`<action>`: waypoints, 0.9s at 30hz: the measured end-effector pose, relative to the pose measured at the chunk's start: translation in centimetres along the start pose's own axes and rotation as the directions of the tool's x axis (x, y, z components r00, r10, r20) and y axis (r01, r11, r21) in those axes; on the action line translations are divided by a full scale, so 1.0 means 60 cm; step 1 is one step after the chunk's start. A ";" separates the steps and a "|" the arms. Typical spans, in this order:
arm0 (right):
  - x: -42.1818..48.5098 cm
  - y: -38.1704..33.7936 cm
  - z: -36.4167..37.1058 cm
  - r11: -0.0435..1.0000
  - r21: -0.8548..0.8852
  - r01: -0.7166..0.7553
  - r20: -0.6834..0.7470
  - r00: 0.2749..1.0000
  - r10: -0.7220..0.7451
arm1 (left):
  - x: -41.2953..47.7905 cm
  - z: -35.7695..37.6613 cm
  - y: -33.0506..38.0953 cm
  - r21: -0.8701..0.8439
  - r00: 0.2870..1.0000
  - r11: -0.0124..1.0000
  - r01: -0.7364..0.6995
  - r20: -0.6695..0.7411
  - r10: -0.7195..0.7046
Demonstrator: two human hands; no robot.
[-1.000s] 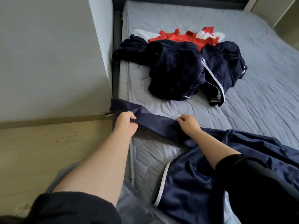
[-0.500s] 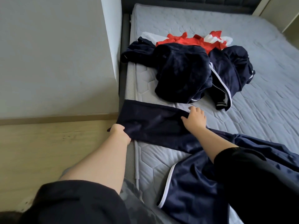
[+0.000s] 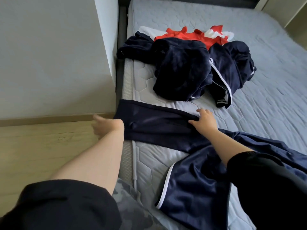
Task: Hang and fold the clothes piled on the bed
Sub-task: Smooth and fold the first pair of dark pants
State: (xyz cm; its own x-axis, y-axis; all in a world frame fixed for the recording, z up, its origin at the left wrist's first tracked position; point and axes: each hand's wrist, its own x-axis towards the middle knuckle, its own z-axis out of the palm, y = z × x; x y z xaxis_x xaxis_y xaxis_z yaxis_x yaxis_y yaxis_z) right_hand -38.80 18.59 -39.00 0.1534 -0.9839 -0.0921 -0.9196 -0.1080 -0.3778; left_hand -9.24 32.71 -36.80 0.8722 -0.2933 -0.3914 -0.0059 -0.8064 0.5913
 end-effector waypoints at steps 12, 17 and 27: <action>-0.031 0.161 -0.065 0.973 -0.006 -0.232 0.139 0.963 0.231 | -0.178 0.155 -0.021 0.293 0.152 -0.155 -0.944 0.798 0.583; -0.010 0.143 -0.096 0.980 0.094 -0.174 -0.349 0.917 0.196 | -0.181 0.157 -0.006 0.365 -0.010 -0.384 -0.848 0.713 0.701; -0.078 0.179 -0.056 0.902 -0.431 -0.041 -0.105 0.994 -0.005 | -0.202 0.174 -0.008 0.227 -0.090 -0.460 -0.859 0.816 0.572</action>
State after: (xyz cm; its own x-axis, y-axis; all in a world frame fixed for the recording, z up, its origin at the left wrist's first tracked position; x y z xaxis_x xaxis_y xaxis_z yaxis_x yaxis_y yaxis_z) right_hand -50.59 21.55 -39.54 0.1187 -0.9929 0.0073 -0.9912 -0.1180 0.0600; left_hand -24.91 31.25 -39.71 -0.4808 -0.8533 -0.2019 -0.8573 0.5057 -0.0959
